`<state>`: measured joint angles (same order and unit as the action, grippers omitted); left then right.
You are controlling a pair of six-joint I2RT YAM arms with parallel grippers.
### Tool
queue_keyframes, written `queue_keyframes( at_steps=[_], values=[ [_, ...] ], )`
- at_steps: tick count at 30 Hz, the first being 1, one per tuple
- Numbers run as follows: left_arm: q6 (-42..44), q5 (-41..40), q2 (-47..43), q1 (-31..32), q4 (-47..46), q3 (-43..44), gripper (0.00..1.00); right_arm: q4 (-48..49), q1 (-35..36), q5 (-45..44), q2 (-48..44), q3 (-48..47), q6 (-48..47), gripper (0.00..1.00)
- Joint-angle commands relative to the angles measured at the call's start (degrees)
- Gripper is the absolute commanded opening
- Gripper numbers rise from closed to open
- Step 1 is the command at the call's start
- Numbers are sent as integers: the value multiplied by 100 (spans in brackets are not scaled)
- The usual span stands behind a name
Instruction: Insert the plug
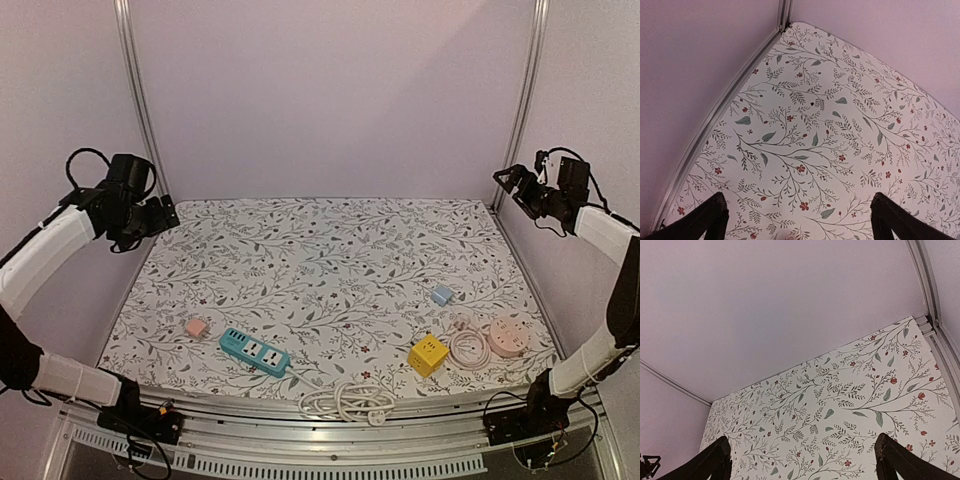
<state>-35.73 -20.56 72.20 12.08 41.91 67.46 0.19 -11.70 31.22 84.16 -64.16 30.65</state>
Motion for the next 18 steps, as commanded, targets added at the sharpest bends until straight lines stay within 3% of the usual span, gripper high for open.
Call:
queue_keyframes(
  at_steps=[1, 8, 13, 18],
  values=[
    [-159, -124, -448, 72, 676, 127, 99, -488, -41, -23, -394, -33, 388, 99],
    [-179, 241, -943, 200, 1500, -156, 100, -1787, 231, -686, -1038, -4, 946, 99],
    [-495, 799, -1083, 231, 1517, -570, 99, -2185, 352, -811, -1472, 222, 1152, 99],
    [-991, 866, -1073, 238, 1570, -1031, 99, -2306, 395, -806, -1471, 415, 990, 99]
  ],
)
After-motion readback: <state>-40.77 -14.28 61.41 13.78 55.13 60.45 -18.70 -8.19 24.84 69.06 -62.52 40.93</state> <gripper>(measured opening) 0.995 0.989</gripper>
